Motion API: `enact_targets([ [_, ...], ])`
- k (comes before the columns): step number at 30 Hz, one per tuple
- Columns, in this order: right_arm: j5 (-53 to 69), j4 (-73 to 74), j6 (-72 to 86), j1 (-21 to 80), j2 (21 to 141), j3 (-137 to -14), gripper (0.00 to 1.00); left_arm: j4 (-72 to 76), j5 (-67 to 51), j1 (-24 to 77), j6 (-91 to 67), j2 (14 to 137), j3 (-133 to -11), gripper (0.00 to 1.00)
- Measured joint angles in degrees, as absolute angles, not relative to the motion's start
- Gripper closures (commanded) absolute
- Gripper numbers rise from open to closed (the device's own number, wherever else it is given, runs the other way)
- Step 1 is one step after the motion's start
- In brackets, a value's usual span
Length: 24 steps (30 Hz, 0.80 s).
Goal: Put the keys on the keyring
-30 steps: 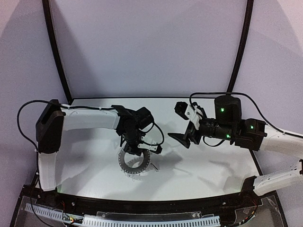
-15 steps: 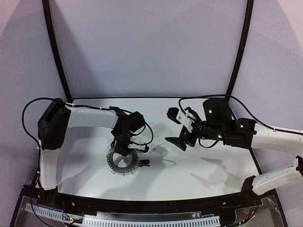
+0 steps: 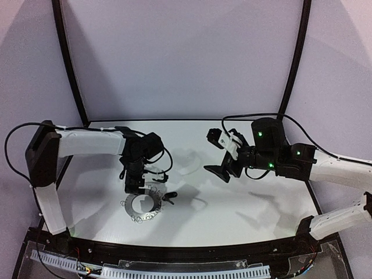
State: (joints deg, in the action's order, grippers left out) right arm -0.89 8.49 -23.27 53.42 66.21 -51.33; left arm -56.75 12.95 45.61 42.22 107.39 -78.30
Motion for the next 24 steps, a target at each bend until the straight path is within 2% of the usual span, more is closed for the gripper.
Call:
enact_targets([
  [5,-0.3,8.1,-19.9,51.6,64.8,-51.3,0.02,-48.9,13.2,45.5,38.8,94.9,-74.6,0.01],
  [8,0.1,7.8,-13.3,46.0,64.5,-51.8,0.02,-38.8,13.9,43.7,31.6,85.6,-70.3,0.01],
  [11,-0.9,8.4,-4.7,38.1,64.9,-52.6,0.02,-29.8,15.3,37.4,19.7,79.1,-68.5,0.01],
  [14,-2.8,9.8,3.6,31.5,65.8,-53.5,0.02,-24.4,20.8,26.9,2.6,74.9,-68.1,0.01],
  [19,-7.7,12.6,15.8,20.8,66.4,-52.3,0.02,-24.4,23.9,11.6,-19.9,70.0,-64.1,0.01],
  [24,-13.6,14.5,22.2,15.3,63.7,-47.2,0.02,-28.7,26.8,8.9,-29.4,68.3,-60.1,0.01],
])
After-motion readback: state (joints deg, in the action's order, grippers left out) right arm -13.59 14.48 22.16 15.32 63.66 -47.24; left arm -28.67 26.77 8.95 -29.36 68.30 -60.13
